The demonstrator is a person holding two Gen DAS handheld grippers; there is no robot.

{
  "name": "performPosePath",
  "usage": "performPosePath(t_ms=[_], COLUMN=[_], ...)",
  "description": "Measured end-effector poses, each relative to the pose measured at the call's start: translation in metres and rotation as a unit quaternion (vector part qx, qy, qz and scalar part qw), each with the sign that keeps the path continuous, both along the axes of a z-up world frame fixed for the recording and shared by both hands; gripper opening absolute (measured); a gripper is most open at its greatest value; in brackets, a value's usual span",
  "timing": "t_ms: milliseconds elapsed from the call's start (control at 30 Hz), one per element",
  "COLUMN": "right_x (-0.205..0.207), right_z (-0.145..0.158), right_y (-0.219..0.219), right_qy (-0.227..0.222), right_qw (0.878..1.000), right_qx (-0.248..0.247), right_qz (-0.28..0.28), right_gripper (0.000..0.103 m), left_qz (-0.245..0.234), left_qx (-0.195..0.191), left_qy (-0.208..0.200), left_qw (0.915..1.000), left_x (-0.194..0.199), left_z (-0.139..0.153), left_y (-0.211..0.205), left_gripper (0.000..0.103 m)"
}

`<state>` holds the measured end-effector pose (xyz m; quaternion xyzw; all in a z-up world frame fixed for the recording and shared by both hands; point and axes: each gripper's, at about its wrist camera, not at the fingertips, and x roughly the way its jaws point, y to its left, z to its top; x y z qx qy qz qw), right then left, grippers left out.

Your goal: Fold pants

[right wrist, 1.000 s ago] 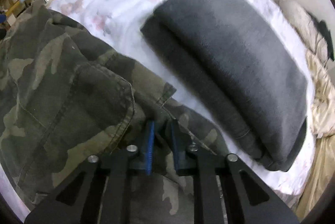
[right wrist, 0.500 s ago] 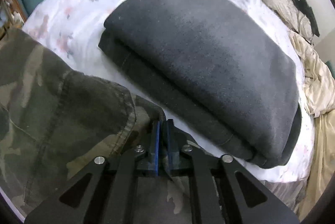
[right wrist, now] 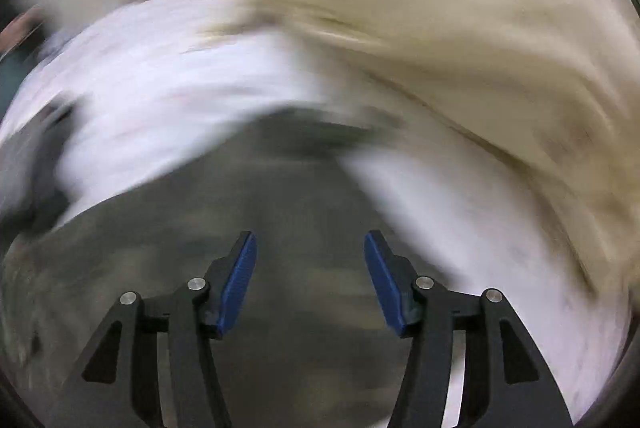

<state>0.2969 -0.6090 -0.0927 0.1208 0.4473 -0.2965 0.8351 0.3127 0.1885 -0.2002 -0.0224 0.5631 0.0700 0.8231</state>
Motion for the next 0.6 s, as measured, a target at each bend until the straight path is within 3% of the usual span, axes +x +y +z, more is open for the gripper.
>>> performPosePath(t_ms=[100, 200, 233, 267, 300, 400, 467, 600], right_x=[-0.037, -0.049, -0.051, -0.053, -0.055, -0.054, -0.048, -0.06], right_z=[-0.014, -0.034, -0.039, -0.041, -0.037, -0.024, -0.017, 0.015], right_y=[-0.065, -0.08, -0.078, -0.072, -0.065, -0.049, -0.036, -0.032], right_qy=[-0.004, -0.002, 0.007, 0.018, 0.009, 0.006, 0.018, 0.002], right_qw=[0.995, 0.989, 0.989, 0.991, 0.994, 0.998, 0.998, 0.999], right_qx=[0.074, 0.135, 0.132, 0.116, 0.093, 0.058, 0.052, 0.037], right_qz=[-0.066, -0.067, -0.065, -0.063, -0.051, -0.013, 0.018, 0.001], right_gripper=[0.059, 0.058, 0.057, 0.046, 0.023, 0.006, 0.005, 0.004], left_qz=[-0.005, -0.009, -0.01, -0.01, -0.01, -0.008, -0.009, -0.01], left_qx=[0.003, 0.009, 0.011, 0.012, 0.013, 0.017, 0.017, 0.012], left_qy=[0.002, 0.0, -0.001, -0.001, 0.0, 0.001, 0.0, 0.002], left_qw=[1.0, 0.9999, 0.9999, 0.9999, 0.9999, 0.9998, 0.9998, 0.9999], left_x=[-0.001, -0.001, -0.002, -0.002, 0.001, 0.002, 0.001, 0.001], left_z=[0.001, 0.001, 0.001, 0.002, -0.001, -0.002, -0.002, -0.002], left_y=[0.001, 0.002, 0.002, 0.002, 0.0, -0.004, -0.004, -0.004], left_gripper=[0.089, 0.09, 0.091, 0.091, 0.091, 0.091, 0.091, 0.091])
